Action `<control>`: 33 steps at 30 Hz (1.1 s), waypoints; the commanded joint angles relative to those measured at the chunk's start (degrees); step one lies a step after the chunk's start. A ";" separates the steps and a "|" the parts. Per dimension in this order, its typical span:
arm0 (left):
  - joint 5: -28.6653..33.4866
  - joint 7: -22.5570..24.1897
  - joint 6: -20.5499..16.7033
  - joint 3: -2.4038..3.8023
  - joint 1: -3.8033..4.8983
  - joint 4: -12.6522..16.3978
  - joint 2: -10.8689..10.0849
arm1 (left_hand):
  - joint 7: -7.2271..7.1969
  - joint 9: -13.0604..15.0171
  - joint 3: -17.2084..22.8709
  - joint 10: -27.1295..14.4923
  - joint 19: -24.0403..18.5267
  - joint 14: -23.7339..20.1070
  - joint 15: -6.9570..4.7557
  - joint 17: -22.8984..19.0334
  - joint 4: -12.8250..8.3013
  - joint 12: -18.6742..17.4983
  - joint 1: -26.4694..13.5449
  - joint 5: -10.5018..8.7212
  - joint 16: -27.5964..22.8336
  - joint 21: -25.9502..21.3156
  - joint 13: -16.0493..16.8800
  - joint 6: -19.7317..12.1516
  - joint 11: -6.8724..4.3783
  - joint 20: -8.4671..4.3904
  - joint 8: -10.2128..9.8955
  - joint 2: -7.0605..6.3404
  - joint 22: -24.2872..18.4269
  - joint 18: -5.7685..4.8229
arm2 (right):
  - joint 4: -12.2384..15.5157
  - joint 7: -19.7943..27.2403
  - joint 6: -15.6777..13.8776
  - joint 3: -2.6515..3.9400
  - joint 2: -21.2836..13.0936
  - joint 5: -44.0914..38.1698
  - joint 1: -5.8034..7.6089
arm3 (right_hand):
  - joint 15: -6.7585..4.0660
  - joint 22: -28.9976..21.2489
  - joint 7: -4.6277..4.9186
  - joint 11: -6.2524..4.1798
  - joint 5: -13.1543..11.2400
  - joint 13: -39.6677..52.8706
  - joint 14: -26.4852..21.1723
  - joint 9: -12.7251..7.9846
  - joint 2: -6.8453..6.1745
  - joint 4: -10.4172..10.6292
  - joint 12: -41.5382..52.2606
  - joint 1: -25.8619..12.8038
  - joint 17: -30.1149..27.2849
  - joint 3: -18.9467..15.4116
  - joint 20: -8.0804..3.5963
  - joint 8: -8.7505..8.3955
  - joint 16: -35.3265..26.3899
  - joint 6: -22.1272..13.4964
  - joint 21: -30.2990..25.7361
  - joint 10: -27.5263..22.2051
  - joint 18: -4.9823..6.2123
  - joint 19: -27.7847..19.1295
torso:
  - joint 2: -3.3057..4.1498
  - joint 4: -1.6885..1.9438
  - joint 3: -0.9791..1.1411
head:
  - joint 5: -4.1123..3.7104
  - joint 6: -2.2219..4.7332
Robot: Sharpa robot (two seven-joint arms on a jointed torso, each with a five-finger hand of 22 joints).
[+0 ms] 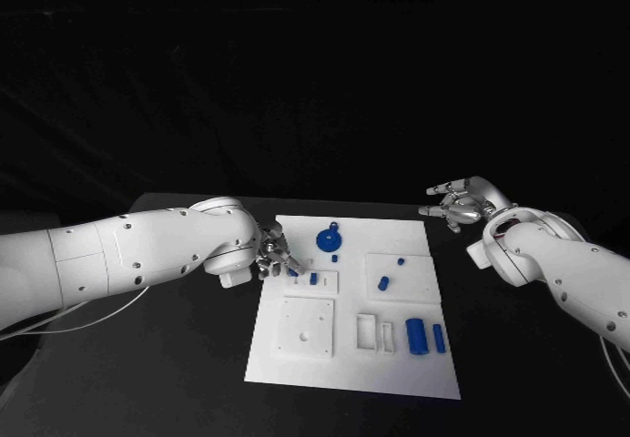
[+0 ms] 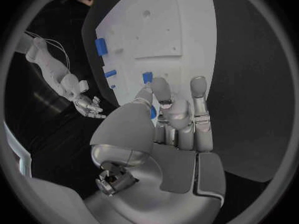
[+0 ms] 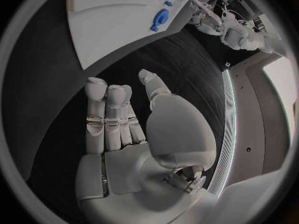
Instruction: Assemble the parts on the task board
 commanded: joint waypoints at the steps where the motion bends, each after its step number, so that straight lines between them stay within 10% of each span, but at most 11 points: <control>1: -2.53 -0.45 -2.14 -0.08 -0.41 0.00 0.43 | -0.87 0.07 0.43 2.57 0.07 0.32 -0.08 0.00 0.01 0.26 0.41 0.24 -0.35 0.30 -0.05 1.37 -0.26 0.46 0.09 -0.37 0.99 0.42 | 0.03 0.23 0.80 0.02 0.00 0.00 -0.07 | -0.19 3.24 0.08 -0.14 0.30 0.05 -0.31 -0.04 0.22 0.04 0.13 -0.52 -0.08 0.18 -0.04 -0.29 -0.13 -0.22 -0.05 -0.18 0.69 0.24 | 0.04 0.03 0.03 | 0.00 -0.13; 33: -6.19 -0.51 -2.24 -0.16 -2.31 -1.52 2.00 | -0.93 0.38 0.40 2.59 0.16 0.58 -0.08 0.58 -0.08 0.84 0.19 0.10 -0.39 0.37 -1.07 1.43 -0.30 0.88 0.28 -0.51 1.00 0.86 | 0.06 0.30 0.99 0.02 0.04 0.06 -0.16 | -0.19 3.24 0.08 -0.14 0.30 0.05 -0.31 -0.04 0.22 0.04 0.13 -0.52 -0.08 0.18 -0.04 -0.29 -0.13 -0.22 -0.05 -0.18 0.69 0.24 | 0.08 0.11 0.06 | -0.37 -0.52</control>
